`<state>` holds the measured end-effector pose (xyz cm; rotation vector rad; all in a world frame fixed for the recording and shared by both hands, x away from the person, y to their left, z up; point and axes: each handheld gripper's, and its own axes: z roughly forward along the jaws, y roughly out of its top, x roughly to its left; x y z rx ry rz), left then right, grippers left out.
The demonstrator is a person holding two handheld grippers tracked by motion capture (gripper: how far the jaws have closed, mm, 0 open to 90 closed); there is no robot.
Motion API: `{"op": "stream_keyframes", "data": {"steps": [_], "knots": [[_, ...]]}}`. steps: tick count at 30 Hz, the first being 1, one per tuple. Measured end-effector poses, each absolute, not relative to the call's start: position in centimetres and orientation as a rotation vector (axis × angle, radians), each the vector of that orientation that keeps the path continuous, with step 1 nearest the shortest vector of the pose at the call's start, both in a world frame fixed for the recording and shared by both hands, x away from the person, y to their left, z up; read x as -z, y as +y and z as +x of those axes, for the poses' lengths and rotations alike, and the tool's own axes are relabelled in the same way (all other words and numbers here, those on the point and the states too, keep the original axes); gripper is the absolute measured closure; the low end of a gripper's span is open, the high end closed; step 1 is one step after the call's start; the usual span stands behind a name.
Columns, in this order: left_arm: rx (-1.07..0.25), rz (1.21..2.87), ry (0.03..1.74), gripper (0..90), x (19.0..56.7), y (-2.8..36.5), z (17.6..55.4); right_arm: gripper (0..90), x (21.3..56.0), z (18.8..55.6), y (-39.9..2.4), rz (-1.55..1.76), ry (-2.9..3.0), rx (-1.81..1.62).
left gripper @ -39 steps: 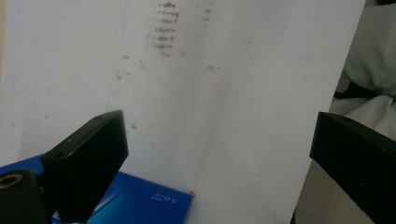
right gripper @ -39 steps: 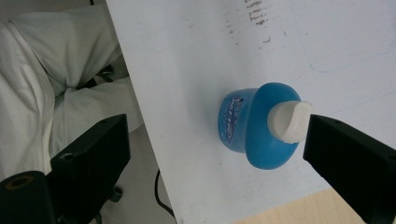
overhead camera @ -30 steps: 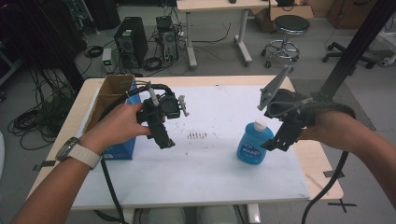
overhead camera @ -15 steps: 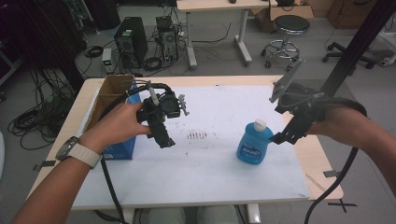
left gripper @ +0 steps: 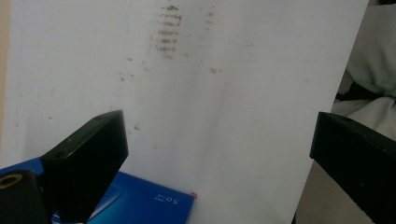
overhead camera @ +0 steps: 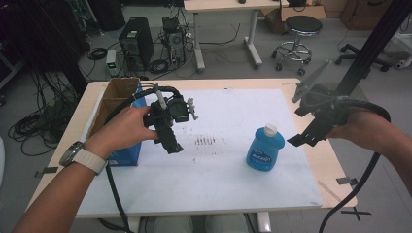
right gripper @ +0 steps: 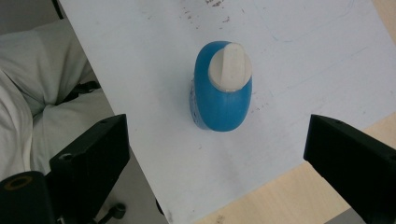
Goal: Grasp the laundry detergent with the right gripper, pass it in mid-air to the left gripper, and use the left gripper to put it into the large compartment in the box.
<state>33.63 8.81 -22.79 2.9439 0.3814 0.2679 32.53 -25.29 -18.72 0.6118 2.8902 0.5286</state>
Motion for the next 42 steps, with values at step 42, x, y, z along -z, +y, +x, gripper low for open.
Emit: {"op": "stream_keyframes", "data": {"steps": [42], "knots": [[-0.271, 2.941, 0.403, 4.8, 22.7, 9.0, 33.7, 6.4, 24.1, 33.4, -28.4, 0.674, 2.855, -0.765]]}}
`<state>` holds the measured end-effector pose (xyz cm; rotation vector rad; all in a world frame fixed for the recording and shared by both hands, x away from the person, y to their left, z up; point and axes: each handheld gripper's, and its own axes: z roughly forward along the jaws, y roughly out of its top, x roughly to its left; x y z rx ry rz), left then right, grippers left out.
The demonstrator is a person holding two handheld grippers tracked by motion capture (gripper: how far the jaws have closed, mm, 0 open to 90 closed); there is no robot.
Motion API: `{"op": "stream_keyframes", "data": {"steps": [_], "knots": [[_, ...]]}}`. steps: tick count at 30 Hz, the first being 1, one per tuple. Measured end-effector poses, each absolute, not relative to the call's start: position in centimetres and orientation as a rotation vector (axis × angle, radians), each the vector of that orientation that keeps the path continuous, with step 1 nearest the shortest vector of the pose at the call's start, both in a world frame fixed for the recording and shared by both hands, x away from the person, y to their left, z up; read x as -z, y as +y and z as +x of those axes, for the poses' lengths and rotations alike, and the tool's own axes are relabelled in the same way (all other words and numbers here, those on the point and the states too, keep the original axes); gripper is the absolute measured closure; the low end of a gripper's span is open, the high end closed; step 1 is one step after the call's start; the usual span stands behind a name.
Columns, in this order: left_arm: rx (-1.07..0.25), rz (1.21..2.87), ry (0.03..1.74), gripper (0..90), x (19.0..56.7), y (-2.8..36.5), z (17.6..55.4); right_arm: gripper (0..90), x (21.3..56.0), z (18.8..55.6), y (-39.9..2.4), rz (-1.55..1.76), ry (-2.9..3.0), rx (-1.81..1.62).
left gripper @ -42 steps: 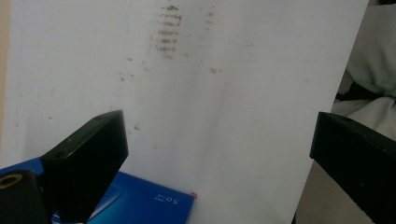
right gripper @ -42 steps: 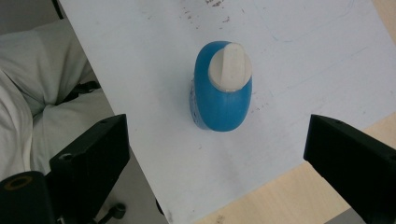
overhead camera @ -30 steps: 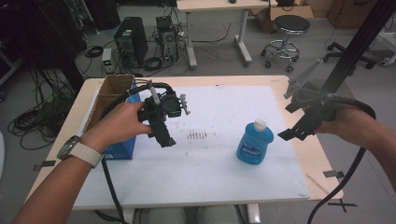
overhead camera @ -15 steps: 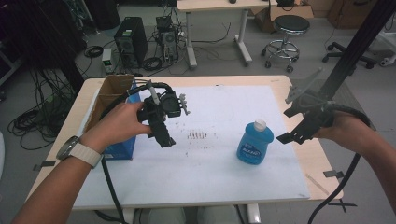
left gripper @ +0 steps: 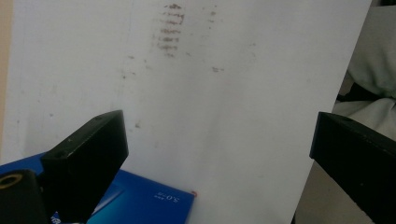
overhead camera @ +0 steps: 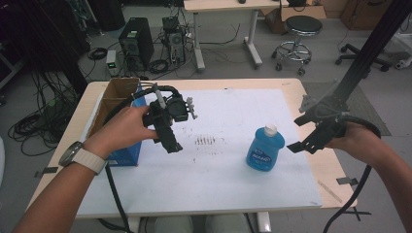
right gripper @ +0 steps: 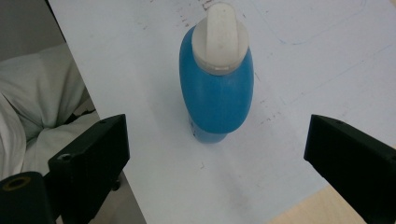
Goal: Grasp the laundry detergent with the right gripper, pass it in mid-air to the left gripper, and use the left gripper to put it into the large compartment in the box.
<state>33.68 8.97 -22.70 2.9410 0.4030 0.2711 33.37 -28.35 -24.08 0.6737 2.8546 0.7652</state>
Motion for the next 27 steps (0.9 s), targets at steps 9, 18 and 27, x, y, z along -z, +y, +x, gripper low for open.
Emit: {"op": "stream_keyframes", "data": {"steps": [9, 18, 27], "knots": [[-0.267, 2.939, 0.406, 4.8, 22.8, 9.0, 33.7, 6.3, 25.7, 33.6, -28.9, 0.686, 2.851, -0.827], [-0.261, 2.941, 0.406, 4.7, 22.9, 8.9, 33.8, 6.4, 26.8, 33.5, -29.3, 0.681, 2.837, -0.879], [-0.258, 2.947, 0.406, 4.8, 23.0, 8.9, 33.8, 6.3, 28.2, 33.6, -29.9, 0.688, 2.812, -0.962]]}}
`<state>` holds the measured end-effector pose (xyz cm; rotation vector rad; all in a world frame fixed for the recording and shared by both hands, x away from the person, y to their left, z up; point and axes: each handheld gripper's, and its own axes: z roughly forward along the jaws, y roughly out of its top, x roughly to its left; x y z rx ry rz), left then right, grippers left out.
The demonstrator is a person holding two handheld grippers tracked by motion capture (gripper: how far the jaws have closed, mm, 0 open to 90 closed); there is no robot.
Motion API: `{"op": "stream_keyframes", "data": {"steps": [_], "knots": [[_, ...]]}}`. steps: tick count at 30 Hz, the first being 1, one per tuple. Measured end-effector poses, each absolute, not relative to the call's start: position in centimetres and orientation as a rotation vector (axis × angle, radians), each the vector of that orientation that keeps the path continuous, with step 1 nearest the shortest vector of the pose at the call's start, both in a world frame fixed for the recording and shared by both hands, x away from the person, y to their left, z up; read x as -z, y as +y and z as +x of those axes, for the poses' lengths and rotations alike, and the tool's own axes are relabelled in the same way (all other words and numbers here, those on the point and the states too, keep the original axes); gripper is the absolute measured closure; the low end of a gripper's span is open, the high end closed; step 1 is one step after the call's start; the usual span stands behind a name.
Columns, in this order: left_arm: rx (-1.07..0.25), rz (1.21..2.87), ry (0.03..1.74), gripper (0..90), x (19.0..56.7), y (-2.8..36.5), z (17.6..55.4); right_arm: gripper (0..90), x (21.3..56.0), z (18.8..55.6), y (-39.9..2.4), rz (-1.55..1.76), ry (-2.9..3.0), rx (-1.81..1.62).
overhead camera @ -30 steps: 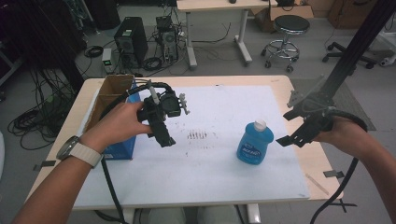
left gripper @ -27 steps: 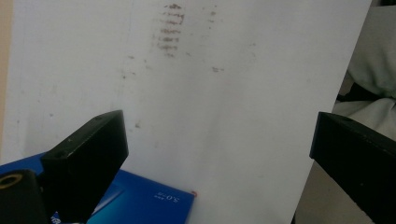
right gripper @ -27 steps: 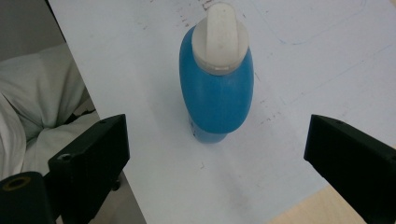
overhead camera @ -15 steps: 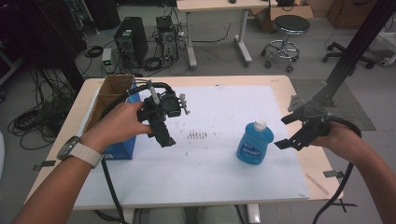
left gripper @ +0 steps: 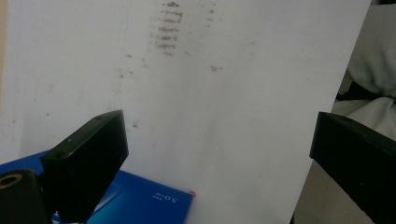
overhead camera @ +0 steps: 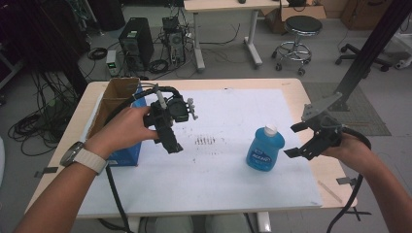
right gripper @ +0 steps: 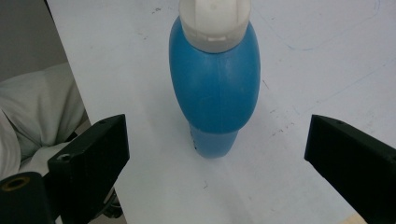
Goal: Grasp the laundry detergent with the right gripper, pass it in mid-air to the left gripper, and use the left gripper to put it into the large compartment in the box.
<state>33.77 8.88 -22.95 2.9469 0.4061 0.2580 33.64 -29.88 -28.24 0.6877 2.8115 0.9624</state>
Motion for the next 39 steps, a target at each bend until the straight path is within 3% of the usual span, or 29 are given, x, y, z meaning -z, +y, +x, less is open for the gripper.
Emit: {"op": "stream_keyframes", "data": {"steps": [39], "knots": [[-0.254, 2.950, 0.423, 4.8, 23.1, 8.7, 34.0, 6.2, 32.6, 33.7, -31.1, 0.662, 2.750, -1.156]]}}
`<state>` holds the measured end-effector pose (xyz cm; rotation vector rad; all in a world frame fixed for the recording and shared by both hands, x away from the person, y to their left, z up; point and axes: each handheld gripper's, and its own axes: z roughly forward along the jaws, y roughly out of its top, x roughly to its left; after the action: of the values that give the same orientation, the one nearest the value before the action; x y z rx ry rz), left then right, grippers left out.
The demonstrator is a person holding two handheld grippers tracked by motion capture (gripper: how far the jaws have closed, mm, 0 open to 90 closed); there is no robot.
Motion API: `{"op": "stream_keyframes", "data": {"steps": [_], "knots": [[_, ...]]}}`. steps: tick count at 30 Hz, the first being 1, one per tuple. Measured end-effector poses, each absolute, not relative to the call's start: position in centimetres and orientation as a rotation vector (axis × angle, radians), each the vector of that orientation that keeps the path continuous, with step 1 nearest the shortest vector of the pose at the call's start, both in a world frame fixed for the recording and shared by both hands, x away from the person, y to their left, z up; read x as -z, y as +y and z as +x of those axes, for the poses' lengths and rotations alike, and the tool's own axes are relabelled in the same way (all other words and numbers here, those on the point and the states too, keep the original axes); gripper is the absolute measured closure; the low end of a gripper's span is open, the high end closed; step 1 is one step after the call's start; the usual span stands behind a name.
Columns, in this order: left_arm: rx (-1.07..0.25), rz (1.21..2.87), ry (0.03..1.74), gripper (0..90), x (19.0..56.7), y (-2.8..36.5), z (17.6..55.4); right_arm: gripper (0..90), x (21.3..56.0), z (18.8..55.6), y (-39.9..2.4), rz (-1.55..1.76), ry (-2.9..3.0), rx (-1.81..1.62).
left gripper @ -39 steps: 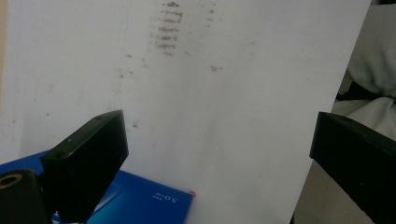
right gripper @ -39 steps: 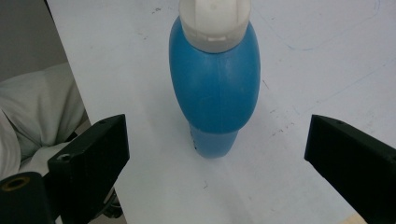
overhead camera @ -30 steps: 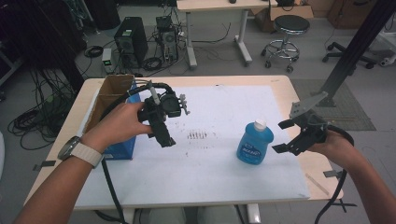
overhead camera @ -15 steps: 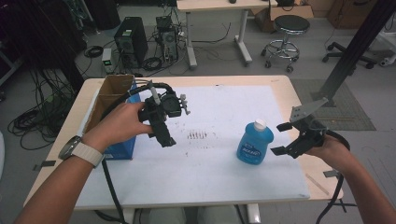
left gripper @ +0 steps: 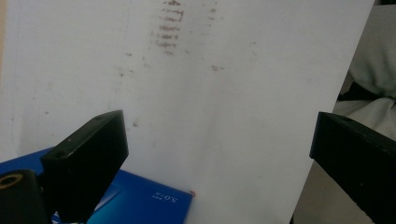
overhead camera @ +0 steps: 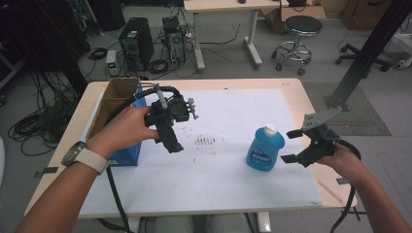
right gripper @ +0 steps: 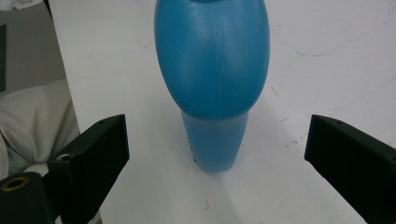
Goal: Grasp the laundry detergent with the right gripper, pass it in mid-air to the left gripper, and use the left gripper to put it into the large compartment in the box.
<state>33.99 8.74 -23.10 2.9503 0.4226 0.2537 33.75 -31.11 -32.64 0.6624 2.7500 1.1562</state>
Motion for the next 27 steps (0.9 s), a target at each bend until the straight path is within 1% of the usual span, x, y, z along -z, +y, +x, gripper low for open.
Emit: {"op": "stream_keyframes", "data": {"steps": [27], "knots": [[-0.244, 2.951, 0.428, 4.8, 23.3, 8.7, 34.1, 6.5, 34.1, 33.2, -32.2, 0.674, 2.637, -1.316]]}}
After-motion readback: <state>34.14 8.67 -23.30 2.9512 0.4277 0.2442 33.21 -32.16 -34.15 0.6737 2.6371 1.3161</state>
